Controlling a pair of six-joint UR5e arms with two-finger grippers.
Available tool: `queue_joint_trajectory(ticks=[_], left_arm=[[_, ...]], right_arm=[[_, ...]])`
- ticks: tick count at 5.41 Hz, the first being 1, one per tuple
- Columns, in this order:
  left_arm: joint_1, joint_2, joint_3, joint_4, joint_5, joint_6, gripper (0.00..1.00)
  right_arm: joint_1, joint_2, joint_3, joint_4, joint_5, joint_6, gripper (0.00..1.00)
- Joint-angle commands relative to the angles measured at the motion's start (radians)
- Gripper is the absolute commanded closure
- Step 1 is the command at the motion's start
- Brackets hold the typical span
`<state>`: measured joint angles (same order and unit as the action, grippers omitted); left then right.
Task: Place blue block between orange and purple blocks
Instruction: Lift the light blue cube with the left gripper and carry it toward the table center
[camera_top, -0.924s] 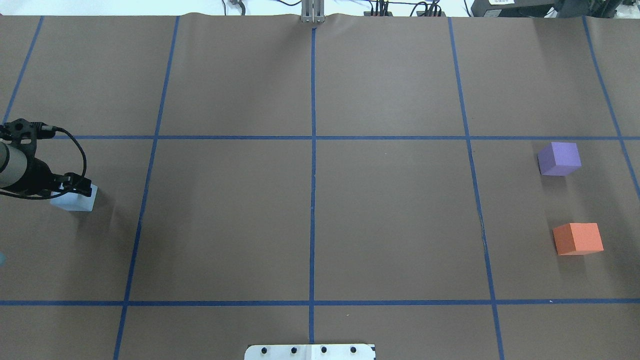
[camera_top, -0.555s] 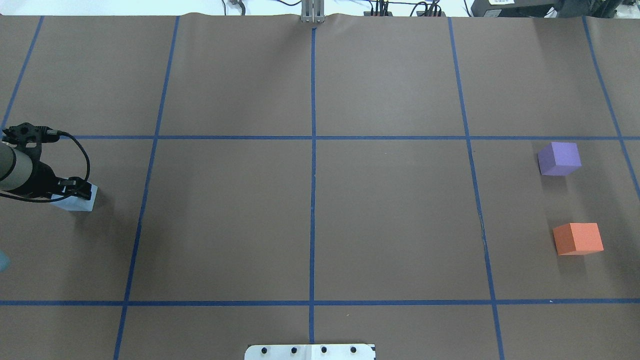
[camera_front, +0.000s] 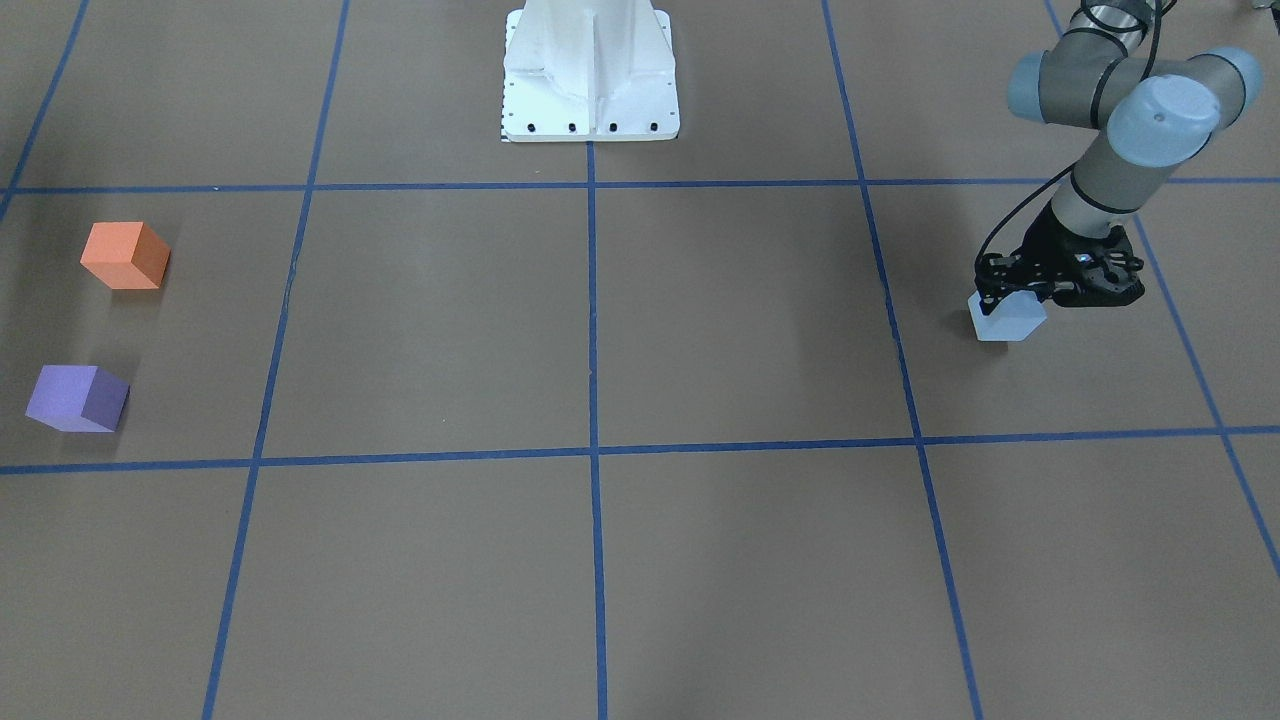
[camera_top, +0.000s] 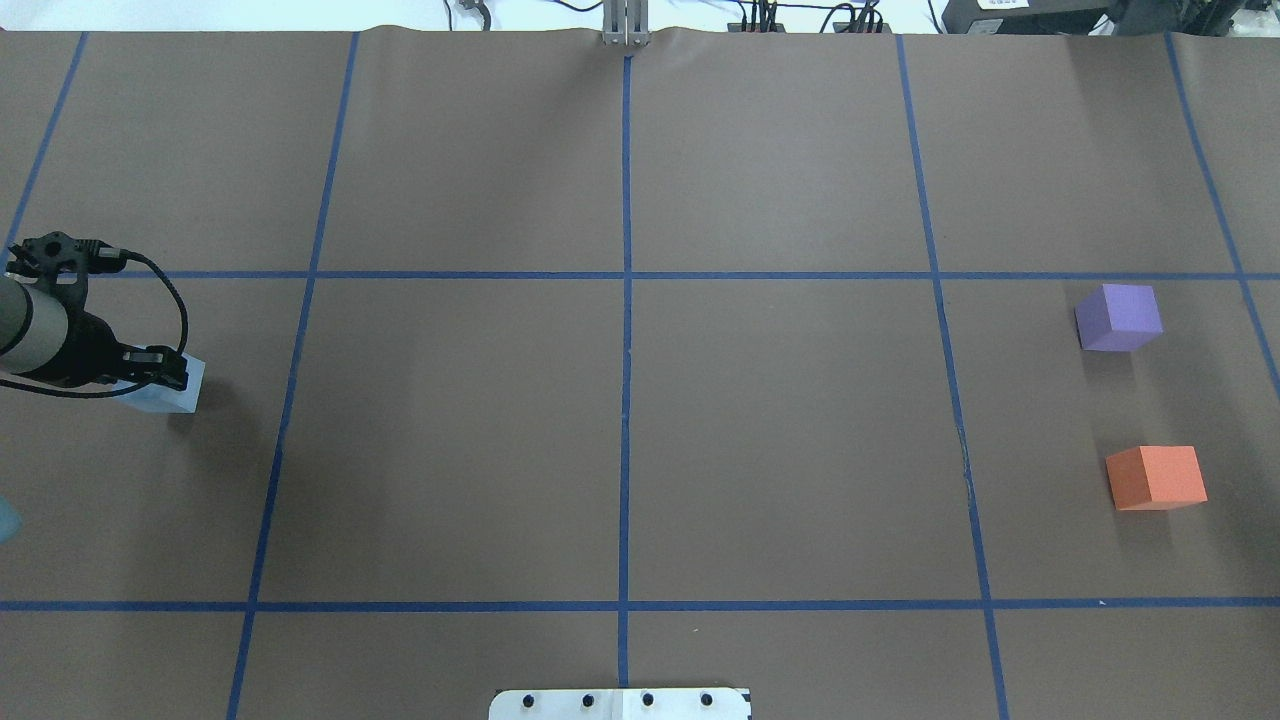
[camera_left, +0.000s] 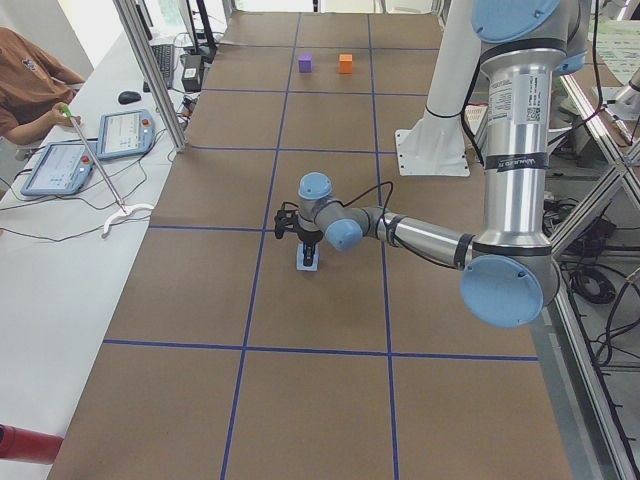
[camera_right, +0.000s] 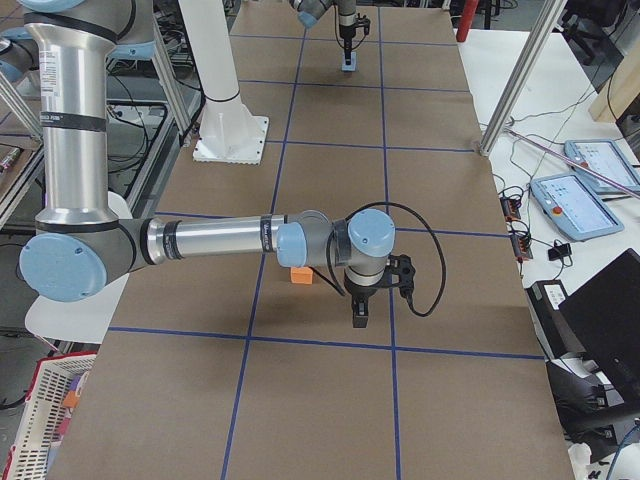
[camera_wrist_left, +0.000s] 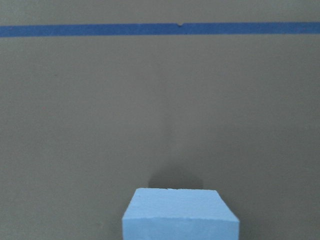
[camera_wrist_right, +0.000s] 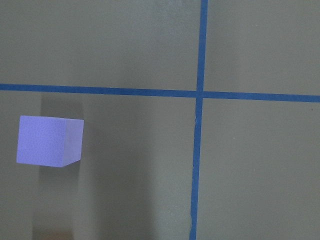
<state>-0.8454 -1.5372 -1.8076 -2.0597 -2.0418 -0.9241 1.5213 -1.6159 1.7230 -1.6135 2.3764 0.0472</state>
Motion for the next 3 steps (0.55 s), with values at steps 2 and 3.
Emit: queue_joint_trajectory(ticks=[2,3], left_arm=[[-0.006,-0.213,-0.104,0.273,0.002,-0.015,1.00],[-0.001,-0.389,-0.101,0.458,0.000,-0.036,1.00]], right_arm=[[-0.001,-0.001,0.000,0.000,-0.005,0.000,0.00],[-0.001,-0.004,0.000,0.000,-0.005,0.000,0.00]])
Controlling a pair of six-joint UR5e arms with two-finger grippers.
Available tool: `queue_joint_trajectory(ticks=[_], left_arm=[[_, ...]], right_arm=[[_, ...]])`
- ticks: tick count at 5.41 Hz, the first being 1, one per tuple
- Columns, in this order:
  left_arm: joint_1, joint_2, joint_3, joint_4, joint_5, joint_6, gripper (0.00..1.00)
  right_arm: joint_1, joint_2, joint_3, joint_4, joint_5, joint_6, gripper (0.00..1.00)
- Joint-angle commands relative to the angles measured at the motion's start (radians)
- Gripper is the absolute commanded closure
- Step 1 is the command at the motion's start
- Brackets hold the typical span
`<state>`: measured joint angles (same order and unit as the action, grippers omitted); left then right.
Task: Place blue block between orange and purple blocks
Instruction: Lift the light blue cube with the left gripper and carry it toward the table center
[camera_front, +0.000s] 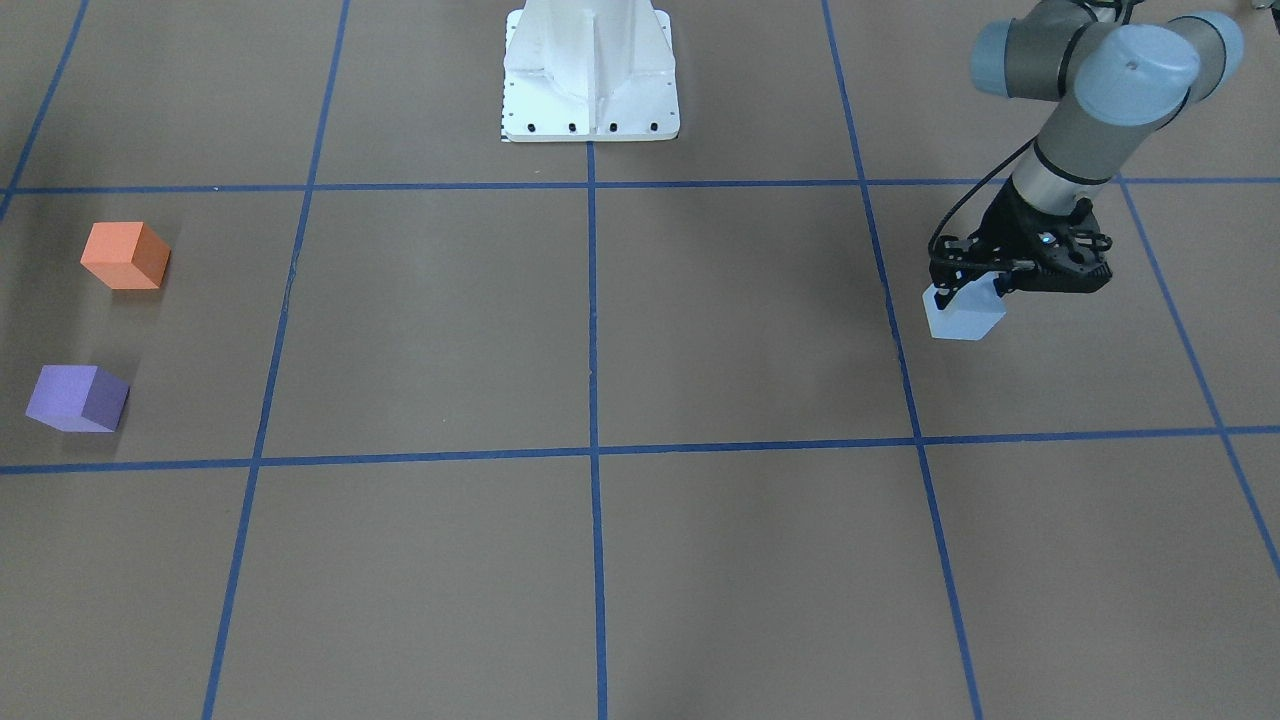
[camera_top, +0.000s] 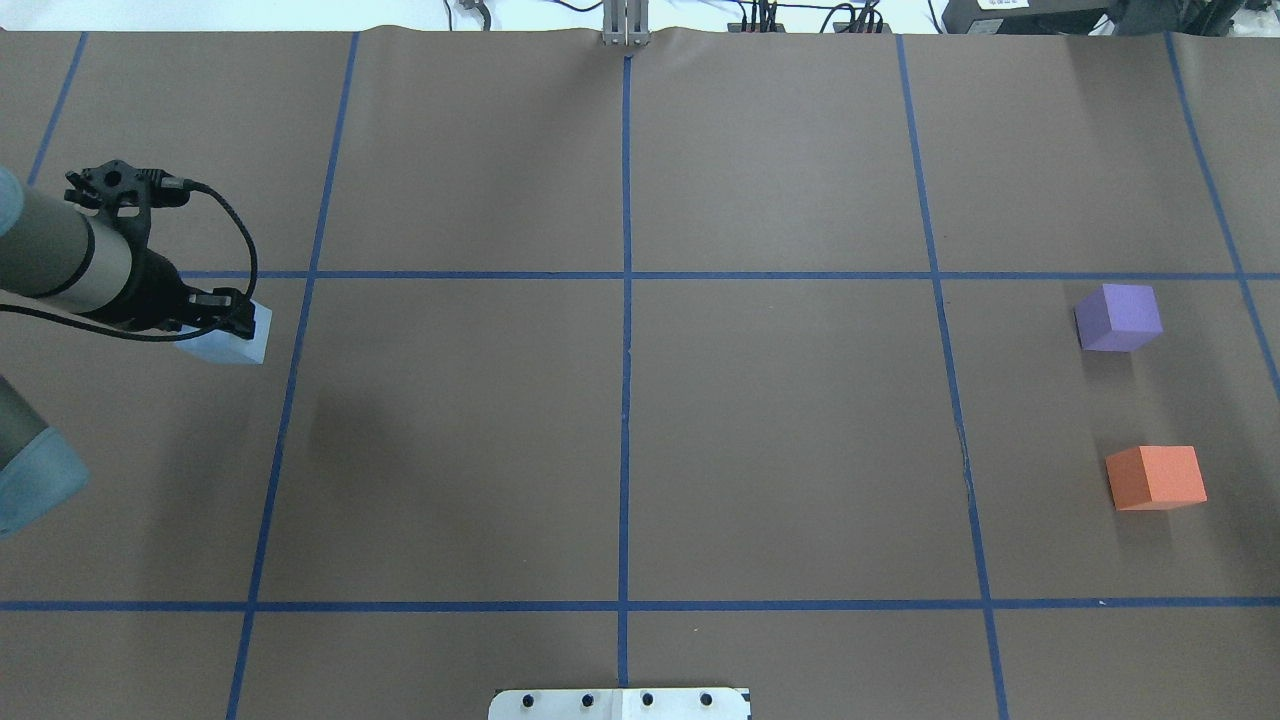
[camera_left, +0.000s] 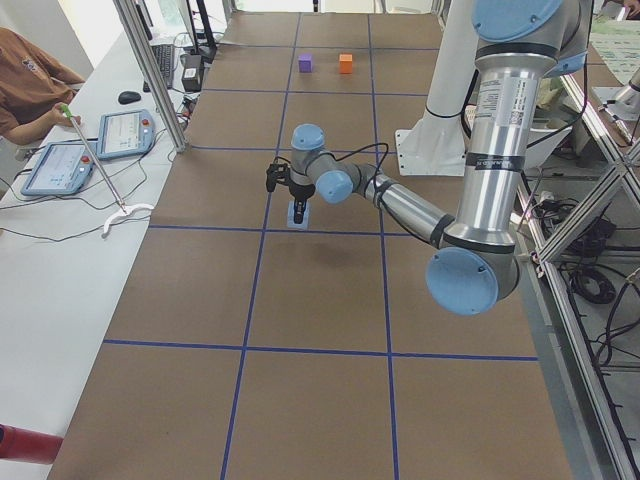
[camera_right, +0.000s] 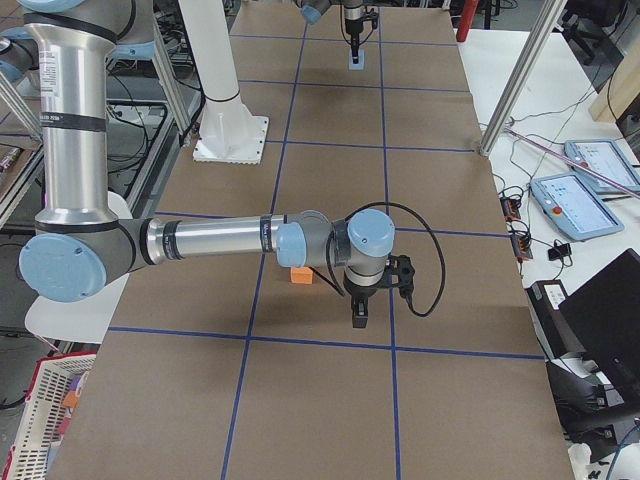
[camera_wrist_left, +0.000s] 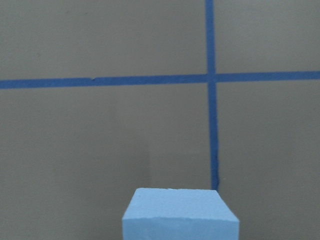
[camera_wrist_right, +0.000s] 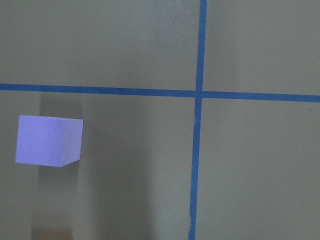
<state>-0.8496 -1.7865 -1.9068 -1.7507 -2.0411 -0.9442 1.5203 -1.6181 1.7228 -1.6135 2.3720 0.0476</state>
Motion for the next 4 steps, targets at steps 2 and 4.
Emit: queue_joint_trajectory(ticks=[2,4], left_arm=[[0.125,-0.446,0.108,0.305,0.087,-0.184,1.00],[0.202,-0.688,0.347,0.292,0.119,-0.269,1.00]], right_arm=[[0.000,-0.002,-0.005,0.000,-0.002,0.000,0.00],[0.000,0.004,-0.011,0.000,0.003,-0.002,0.00]])
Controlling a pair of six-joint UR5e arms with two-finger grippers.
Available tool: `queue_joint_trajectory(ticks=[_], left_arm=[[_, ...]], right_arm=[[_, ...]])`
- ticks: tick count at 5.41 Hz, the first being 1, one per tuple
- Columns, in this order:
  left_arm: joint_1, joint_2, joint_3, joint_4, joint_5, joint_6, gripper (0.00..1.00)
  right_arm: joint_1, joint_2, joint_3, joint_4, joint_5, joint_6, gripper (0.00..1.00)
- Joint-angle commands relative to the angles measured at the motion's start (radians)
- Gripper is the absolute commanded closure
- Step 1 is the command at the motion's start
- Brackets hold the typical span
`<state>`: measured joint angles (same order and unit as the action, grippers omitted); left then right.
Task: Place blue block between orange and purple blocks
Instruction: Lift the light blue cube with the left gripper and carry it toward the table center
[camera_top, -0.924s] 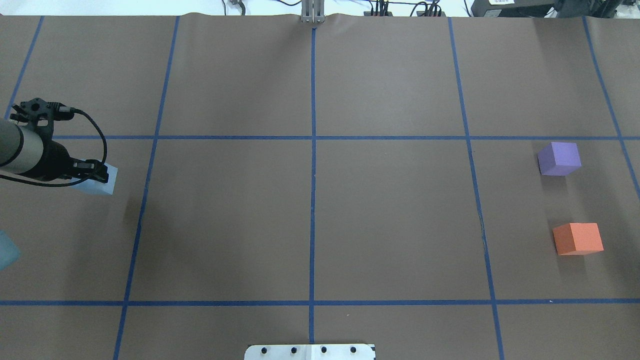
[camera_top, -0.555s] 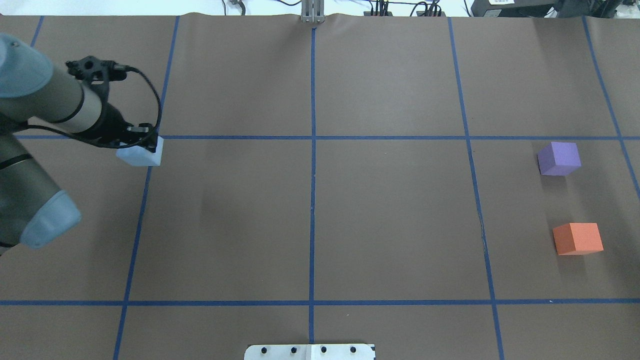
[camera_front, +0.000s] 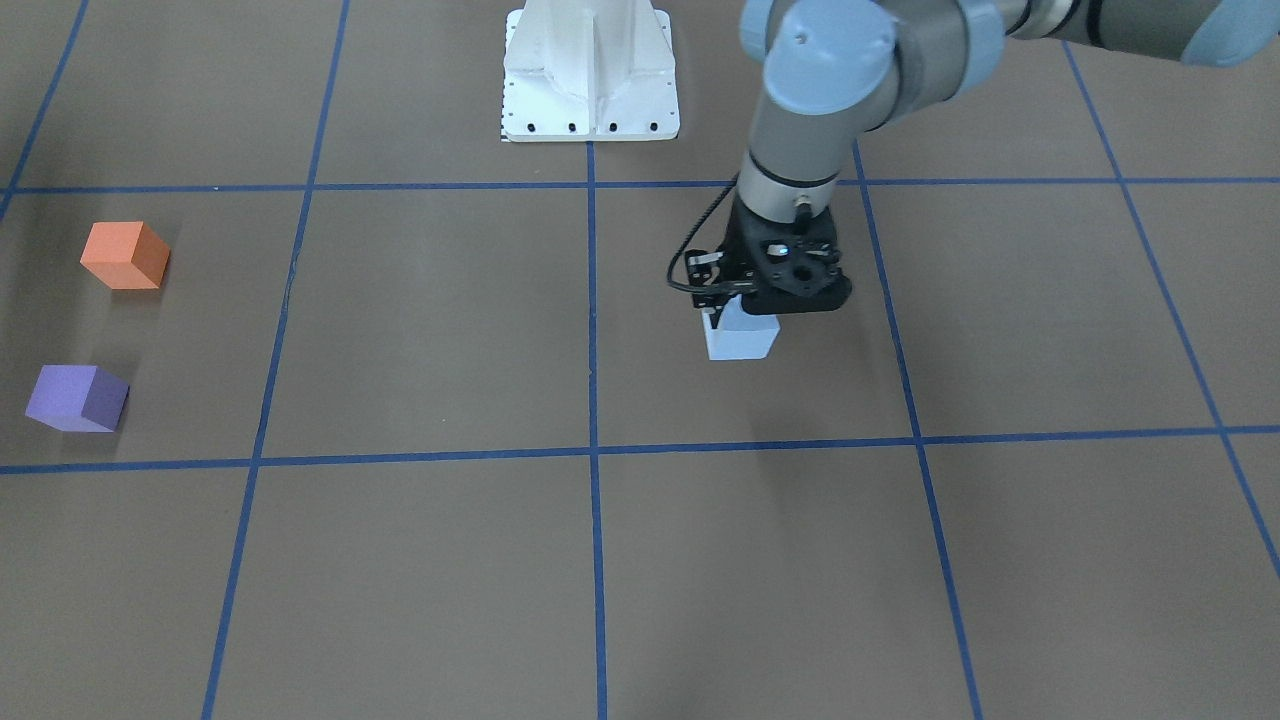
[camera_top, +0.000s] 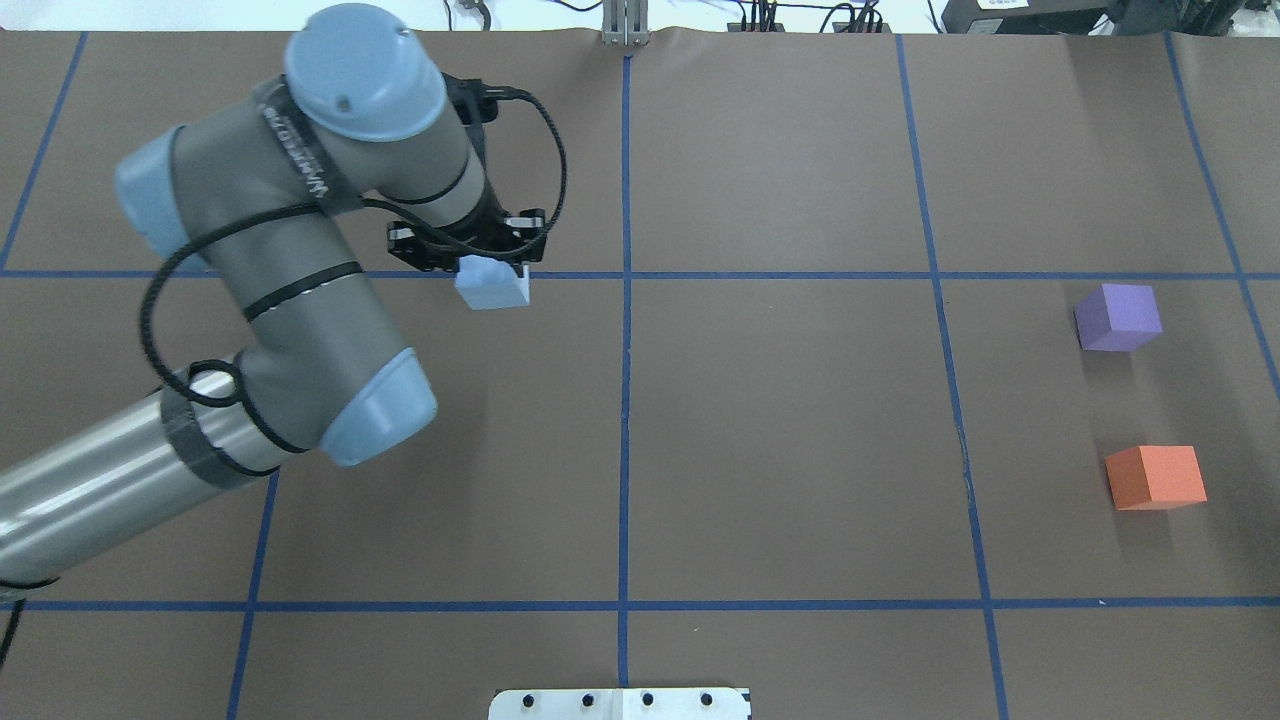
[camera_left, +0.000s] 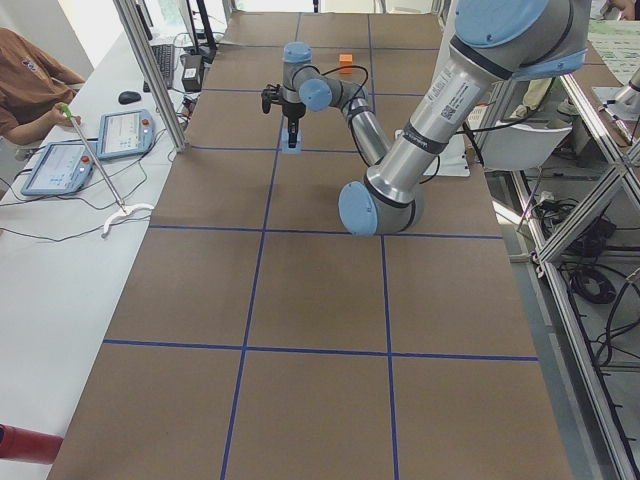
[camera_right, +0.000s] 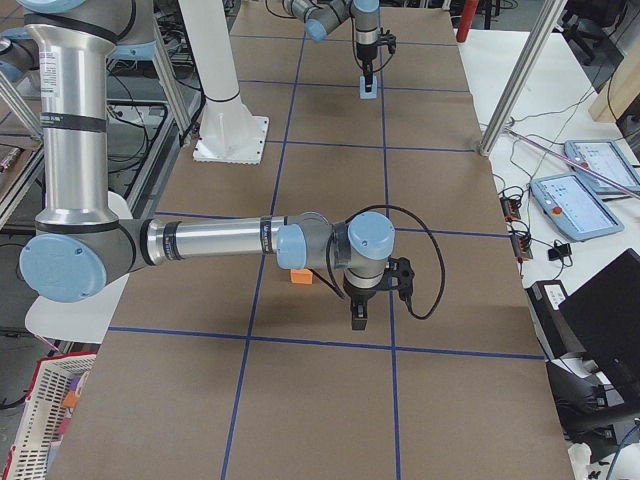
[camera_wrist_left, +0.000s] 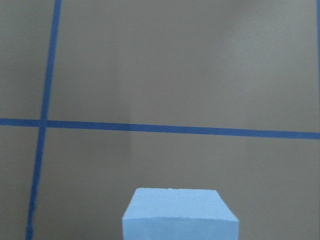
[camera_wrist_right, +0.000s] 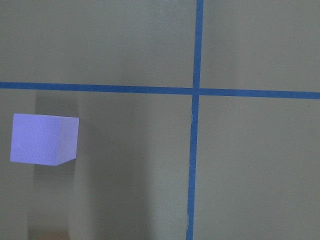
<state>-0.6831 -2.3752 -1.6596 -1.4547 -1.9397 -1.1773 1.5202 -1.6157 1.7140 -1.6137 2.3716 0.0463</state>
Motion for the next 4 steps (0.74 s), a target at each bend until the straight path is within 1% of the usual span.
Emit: queue_joint_trajectory(ticks=[1,2,3,4], left_arm=[[0.078,-0.130,0.185,-0.089,0.072,-0.039,1.00],[0.092,-0.131,0.278,-0.190,0.074,-0.039,1.00],[0.103,-0.131,0.318,-0.211,0.074,-0.039,1.00],[0.118,-0.131,0.331,-0.211,0.074,-0.041,1.00]], right_arm=[[0.000,0.003,0.001,0.000,0.005,-0.002,0.00],[0.000,0.005,0.001,0.000,0.002,-0.002,0.00],[0.000,0.005,0.004,0.000,0.003,0.007,0.00],[0.000,0.005,0.010,0.002,0.005,0.009,0.00]])
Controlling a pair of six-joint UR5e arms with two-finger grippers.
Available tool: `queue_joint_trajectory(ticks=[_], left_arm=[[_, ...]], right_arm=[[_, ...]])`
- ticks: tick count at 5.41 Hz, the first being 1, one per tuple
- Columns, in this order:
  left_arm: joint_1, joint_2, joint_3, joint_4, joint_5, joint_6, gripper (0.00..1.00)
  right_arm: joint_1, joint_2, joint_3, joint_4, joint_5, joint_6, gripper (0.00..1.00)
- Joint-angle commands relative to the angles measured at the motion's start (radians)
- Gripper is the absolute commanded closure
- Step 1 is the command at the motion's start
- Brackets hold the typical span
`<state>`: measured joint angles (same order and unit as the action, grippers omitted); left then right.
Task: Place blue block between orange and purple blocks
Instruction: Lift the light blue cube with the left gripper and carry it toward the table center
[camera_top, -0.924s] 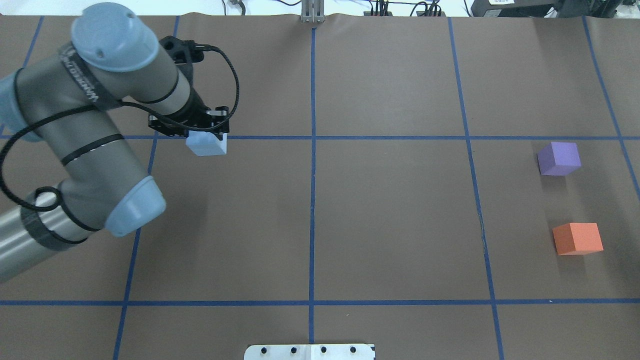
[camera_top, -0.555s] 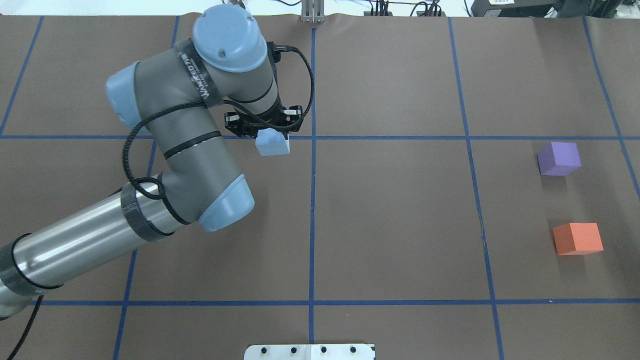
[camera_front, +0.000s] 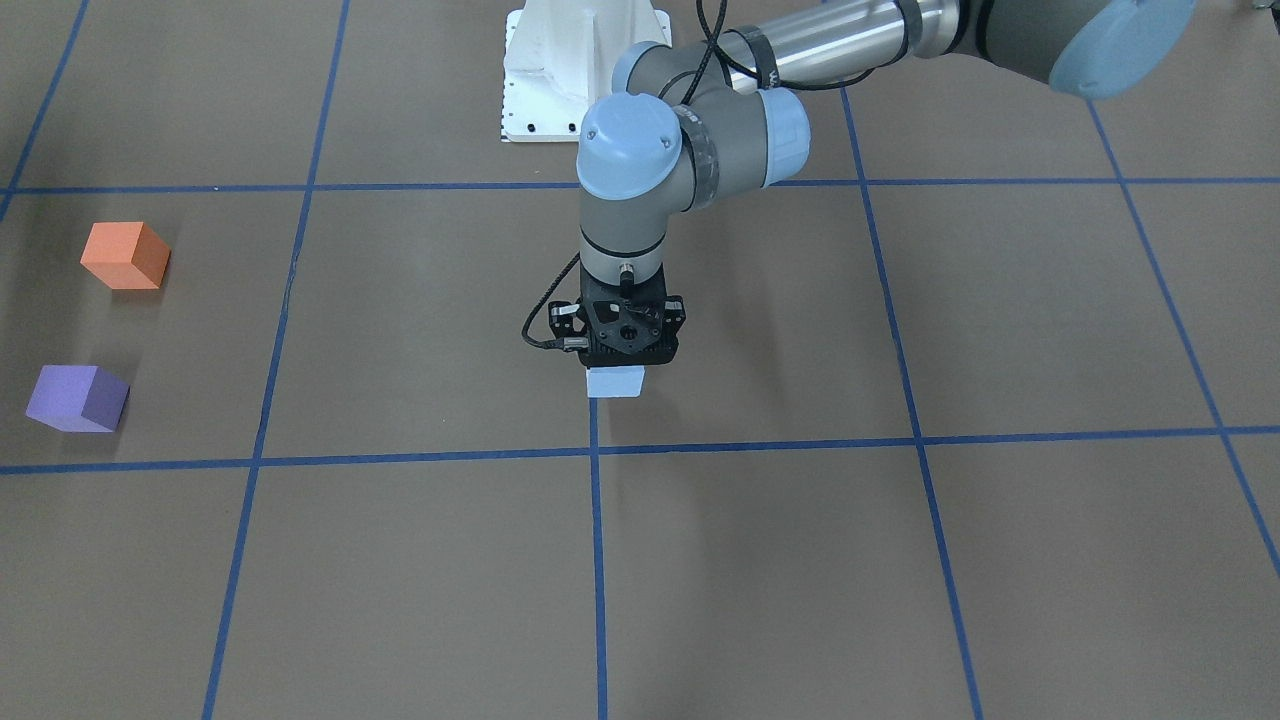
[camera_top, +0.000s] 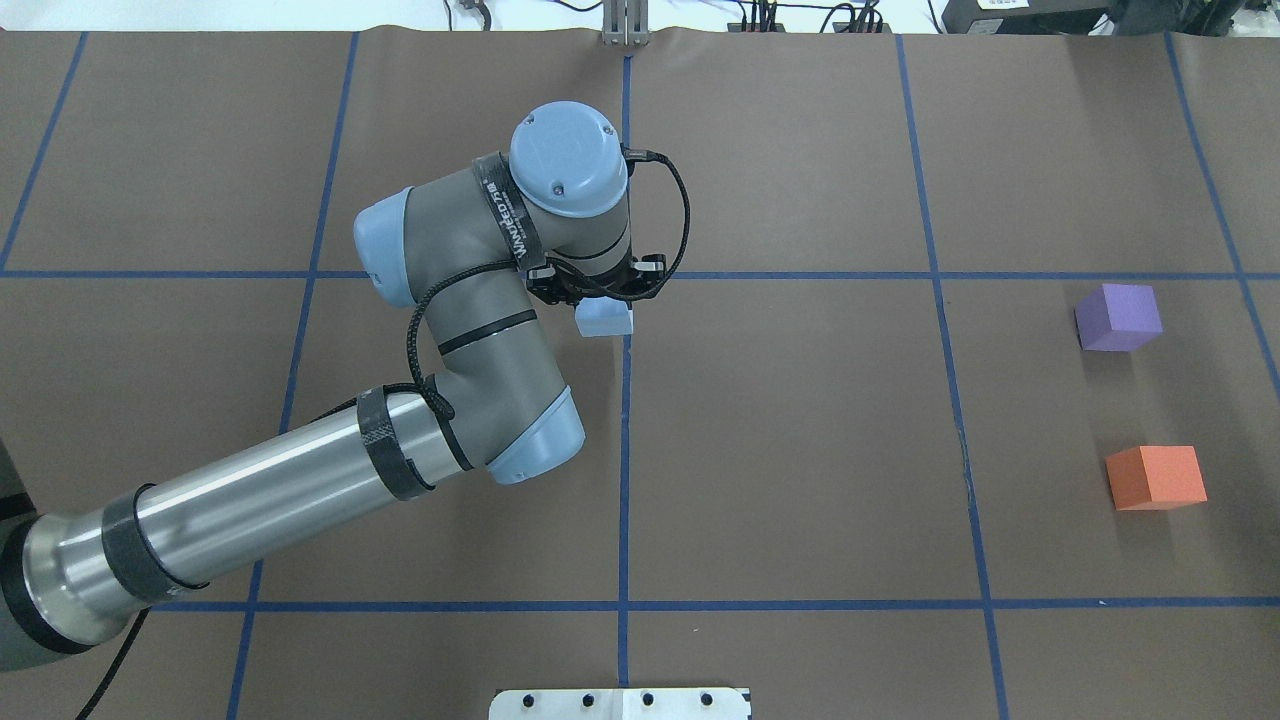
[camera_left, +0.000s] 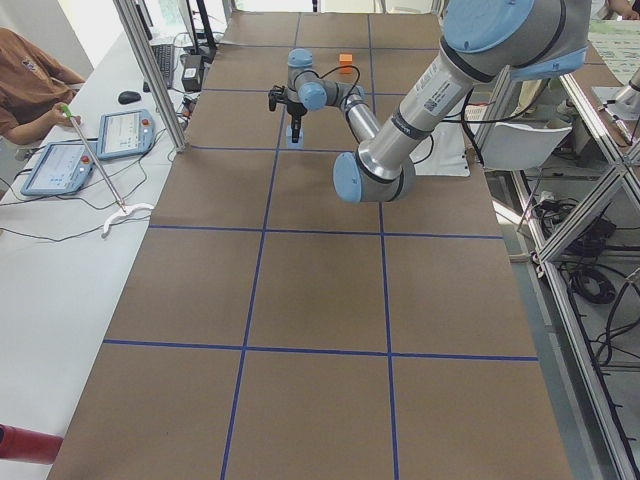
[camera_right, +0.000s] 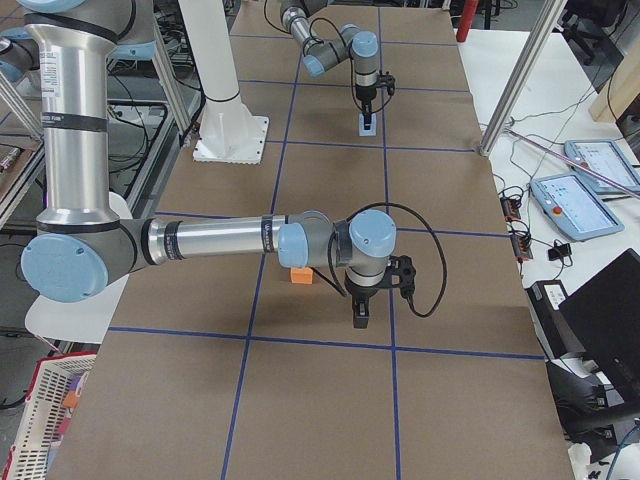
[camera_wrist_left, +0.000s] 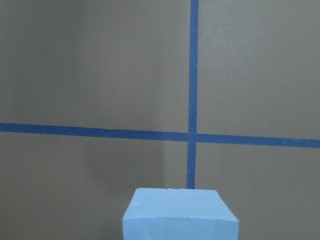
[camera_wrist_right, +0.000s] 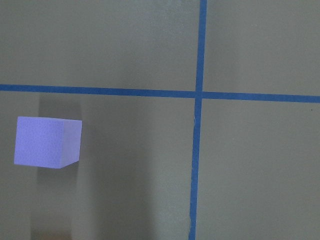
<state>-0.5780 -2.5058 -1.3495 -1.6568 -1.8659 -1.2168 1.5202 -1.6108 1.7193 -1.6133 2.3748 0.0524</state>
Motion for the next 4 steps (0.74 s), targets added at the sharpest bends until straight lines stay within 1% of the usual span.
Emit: queue_joint_trajectory(ticks=[1,2,3,4], left_arm=[[0.024,-0.001,0.023,-0.009,0.001,-0.001,1.00],[0.032,-0.005,0.030,-0.011,0.001,-0.001,1.00],[0.033,-0.013,0.045,-0.014,0.001,-0.001,0.54],[0.044,-0.014,0.068,-0.064,0.001,0.000,0.01]], right_arm=[[0.000,0.002,0.005,0.000,0.003,0.004,0.00],[0.000,0.003,0.006,0.000,0.003,0.006,0.00],[0.000,0.006,0.026,0.000,0.006,0.006,0.00],[-0.002,0.006,0.026,0.000,0.001,0.009,0.00]])
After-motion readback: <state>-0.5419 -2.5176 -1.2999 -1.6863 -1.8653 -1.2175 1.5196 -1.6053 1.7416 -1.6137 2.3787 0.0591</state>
